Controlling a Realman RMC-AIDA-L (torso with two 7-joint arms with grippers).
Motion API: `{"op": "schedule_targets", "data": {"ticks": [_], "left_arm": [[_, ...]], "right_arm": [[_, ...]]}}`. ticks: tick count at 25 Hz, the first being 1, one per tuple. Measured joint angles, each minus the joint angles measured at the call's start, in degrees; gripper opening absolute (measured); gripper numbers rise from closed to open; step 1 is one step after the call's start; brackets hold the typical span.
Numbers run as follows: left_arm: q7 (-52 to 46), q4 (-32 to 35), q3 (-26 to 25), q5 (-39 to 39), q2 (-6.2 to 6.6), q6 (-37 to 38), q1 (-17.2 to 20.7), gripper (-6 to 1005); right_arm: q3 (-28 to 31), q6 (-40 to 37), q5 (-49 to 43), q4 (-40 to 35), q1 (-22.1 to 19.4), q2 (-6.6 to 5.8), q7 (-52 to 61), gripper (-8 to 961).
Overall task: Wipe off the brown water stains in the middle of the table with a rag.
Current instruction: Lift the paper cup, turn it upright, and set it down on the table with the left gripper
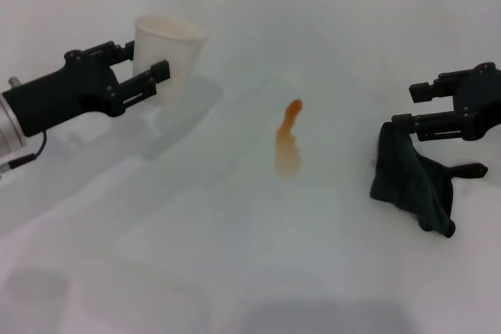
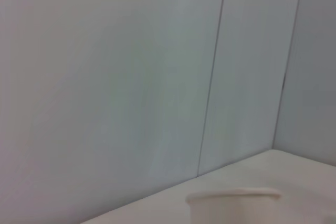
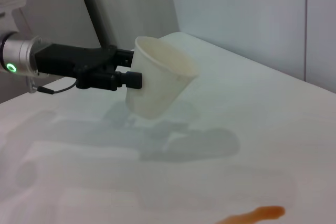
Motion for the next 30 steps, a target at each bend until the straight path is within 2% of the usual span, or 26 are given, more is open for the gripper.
{"op": "schedule_targets", "data": {"ticks": [12,30], "left_arm": [[3.4,4.4,-0.1,-2.5,-0.15,-5.0,3.4,569],[8.5,11.8,-0.1,-2.2,-0.15,-13.7,5.0,571]], "right_arm": [[-1.5,0.0,0.8,-0.4,-0.1,0.0,0.3,644],[-2.2,0.0,1.4,-0.4,-0.4,0.0,0.4,645]]}}
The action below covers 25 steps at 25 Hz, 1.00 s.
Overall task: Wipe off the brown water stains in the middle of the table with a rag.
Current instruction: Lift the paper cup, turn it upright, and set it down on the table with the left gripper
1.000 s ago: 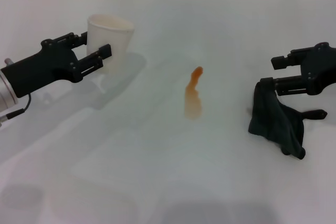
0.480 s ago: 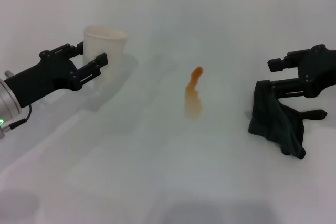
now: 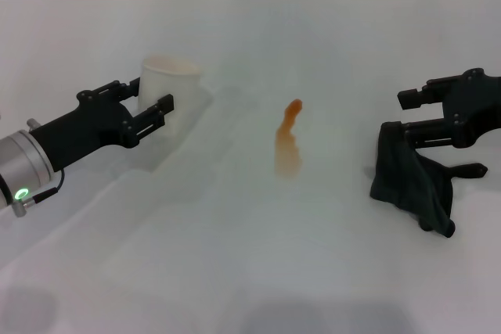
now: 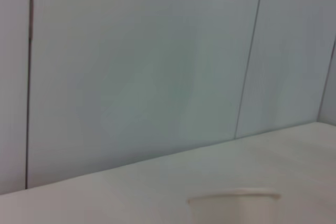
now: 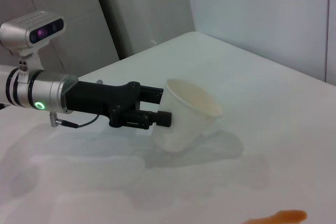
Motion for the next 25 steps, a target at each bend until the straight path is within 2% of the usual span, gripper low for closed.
{"op": "schedule_targets", "data": {"ticks": [25], "left_arm": [[3.1,1.1,0.0,0.9,0.0,-1.4,1.7,573]], "right_arm": [[-0.1,-0.3,0.6,-0.3,0.1,0.0,0.0,644]]}}
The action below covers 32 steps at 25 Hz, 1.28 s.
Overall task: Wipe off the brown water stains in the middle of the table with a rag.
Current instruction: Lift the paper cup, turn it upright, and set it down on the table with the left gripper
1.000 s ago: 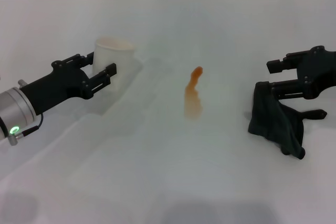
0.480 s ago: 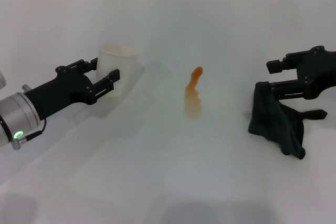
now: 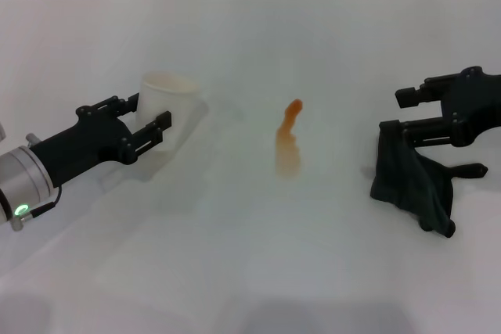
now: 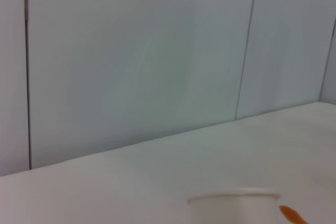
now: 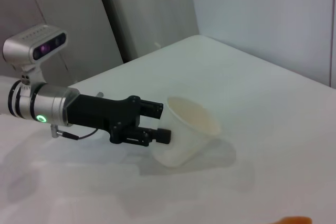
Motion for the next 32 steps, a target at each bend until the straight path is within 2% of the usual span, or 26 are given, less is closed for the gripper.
{"op": "schedule_targets", "data": {"ticks": [32], "left_arm": [[2.9,0.3,0.0,2.2,0.0,0.6,2.1,595]], "right_arm": [[0.0,0.0,0.2,-0.6,0.2,0.0,0.0,644]]}}
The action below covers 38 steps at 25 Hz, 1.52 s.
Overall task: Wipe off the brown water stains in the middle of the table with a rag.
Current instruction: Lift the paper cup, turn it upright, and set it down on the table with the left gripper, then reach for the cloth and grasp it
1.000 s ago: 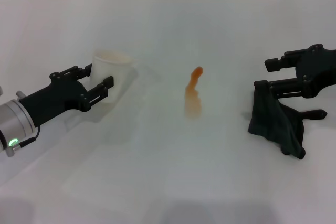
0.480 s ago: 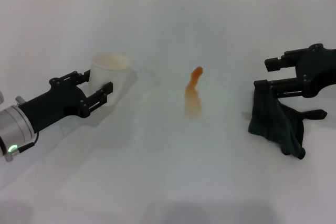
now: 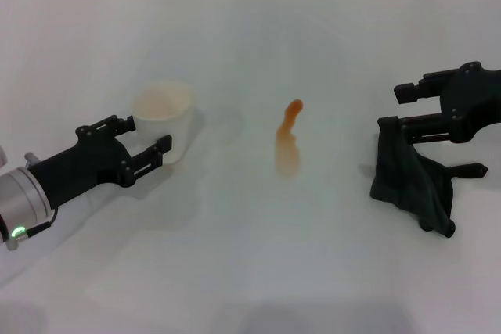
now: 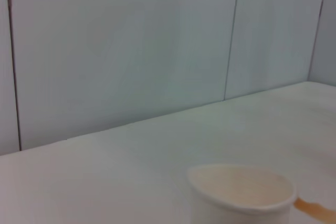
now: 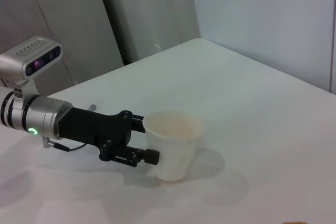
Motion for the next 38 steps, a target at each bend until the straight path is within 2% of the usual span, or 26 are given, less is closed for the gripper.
{"op": "schedule_targets", "data": {"ticks": [3,13,19,24,31,38], "left_arm": [[-0.2,0.0,0.0,0.0,0.0,0.0,0.1,614],[-1.1,-0.5,0.0,-0.1,0.0,2.6,0.6,837],[-2.1,-1.5,0.0,0.0,0.0,2.7,1.9,892],[-3.2,-3.5,0.0,-0.1,-0.02,3.7,3.3,893],[-7.1,-12.2,0.0,0.1,-0.13,17.3,4.3,892],[-11.5,-20.5,0.0,-5.1,0.01,31.6,4.7,892]], "right_arm": [[0.0,0.0,0.0,-0.2,0.1,0.0,0.0,644],[0.1,0.1,0.0,-0.3,0.2,0.0,0.0,644],[0.0,0.1,0.0,-0.3,0.2,0.0,0.1,644],[0.0,0.2,0.0,-0.3,0.1,0.0,0.1,644],[-0.5,0.3,0.0,-0.3,0.0,0.0,0.5,644],[-0.6,0.4,0.1,-0.4,-0.2,0.0,0.6,643]]}}
